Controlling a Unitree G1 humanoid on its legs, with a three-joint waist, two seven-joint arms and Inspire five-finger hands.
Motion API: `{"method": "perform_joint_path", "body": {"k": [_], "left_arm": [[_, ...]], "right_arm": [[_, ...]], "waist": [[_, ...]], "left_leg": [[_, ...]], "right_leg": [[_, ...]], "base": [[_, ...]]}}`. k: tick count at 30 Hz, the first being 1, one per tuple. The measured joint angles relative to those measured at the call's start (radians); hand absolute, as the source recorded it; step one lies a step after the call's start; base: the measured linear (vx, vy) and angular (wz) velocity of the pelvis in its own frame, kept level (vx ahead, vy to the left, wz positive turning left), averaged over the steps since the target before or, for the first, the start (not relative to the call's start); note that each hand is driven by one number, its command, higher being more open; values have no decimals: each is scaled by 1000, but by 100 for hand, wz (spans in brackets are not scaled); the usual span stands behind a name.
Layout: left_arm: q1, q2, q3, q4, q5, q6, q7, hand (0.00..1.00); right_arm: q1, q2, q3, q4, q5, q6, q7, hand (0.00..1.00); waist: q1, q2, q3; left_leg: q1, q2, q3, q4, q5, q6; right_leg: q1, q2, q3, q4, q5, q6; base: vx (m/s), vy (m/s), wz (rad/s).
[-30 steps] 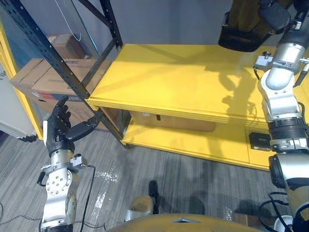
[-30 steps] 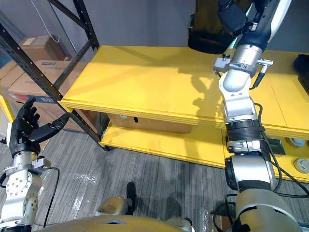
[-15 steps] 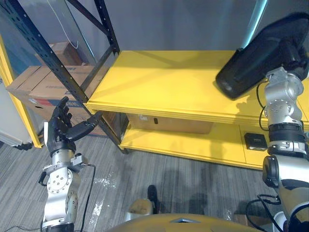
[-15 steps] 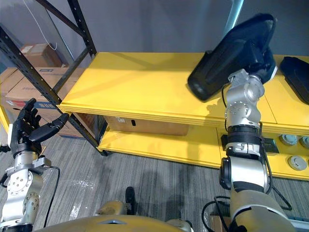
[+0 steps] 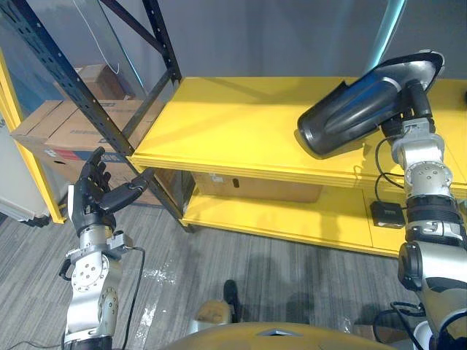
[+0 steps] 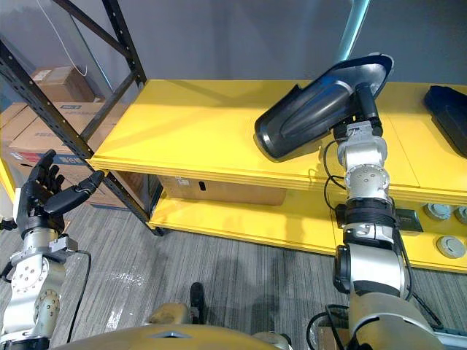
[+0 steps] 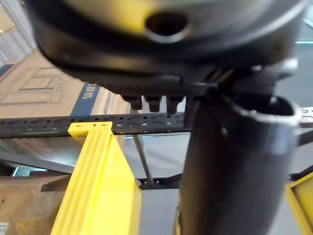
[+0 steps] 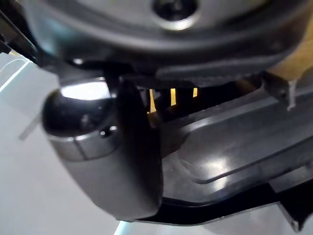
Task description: Walk over and take three plastic housings, then place them on the shelf
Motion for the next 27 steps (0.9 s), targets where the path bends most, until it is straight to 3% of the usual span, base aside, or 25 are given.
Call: {"method": "perform_joint_path", "body": {"k": [5, 10, 12, 14, 17, 18, 23, 27], "left_arm": [[1, 3, -48, 13, 0, 11, 19, 100], [1, 17, -140, 67, -6, 23, 35, 100], [-10, 22, -155, 74, -35, 23, 38, 100], [-49, 26, -158, 76, -62, 10, 61, 100], [-57, 50, -156, 72, -74, -24, 100, 100], [-57, 62, -150, 59, -76, -38, 114, 100], [-66, 92, -132, -69, -79, -105, 145, 100], [-65, 105, -125, -104, -80, -107, 147, 100]], "right_arm": [[0, 0, -9, 88, -15, 5, -3, 0], [-70, -31, 6, 292, -118, 49, 0, 0], [-161, -77, 42, 376, -151, 61, 15, 0], [-264, -144, 61, 463, -164, 63, 42, 0], [-322, -169, 63, 496, -168, 50, 73, 0], [-344, -177, 63, 499, -166, 42, 88, 100], [-414, -233, 65, 507, -140, -22, 127, 100], [-422, -251, 66, 492, -141, -71, 153, 100]], "waist": [[6, -7, -6], [15, -16, -9], [16, -10, 7], [29, 3, 64], [38, 14, 104], [41, 16, 117], [60, 13, 180], [68, 0, 201]], "left_leg": [[1, 3, 0, 0, -2, -2], [-50, 13, -18, 1, 2, -1], [-81, 15, -33, 1, 14, 0], [-102, 16, -58, 4, 15, 0], [-118, 9, -72, 4, 16, -1], [-126, 1, -82, 5, 18, -3], [-174, -9, -108, 5, 47, -1], [-199, -16, -114, 5, 58, -3]], "right_leg": [[4, 4, 2, -11, 3, -7], [-41, 15, -9, 1, 5, -13], [-78, 15, -16, 32, -3, -21], [-110, 3, -28, 90, -26, -26], [-150, -25, -30, 170, -64, -26], [-167, -40, -31, 206, -80, -23], [-235, -79, -48, 312, -140, -24], [-267, -93, -53, 361, -171, -28]], "base": [[0, 0, 0], [-41, 2, 9], [-78, 19, 17], [-98, 14, 24], [-55, -15, 17], [-16, -17, 14], [-16, -63, 21], [14, -99, 11]]}}
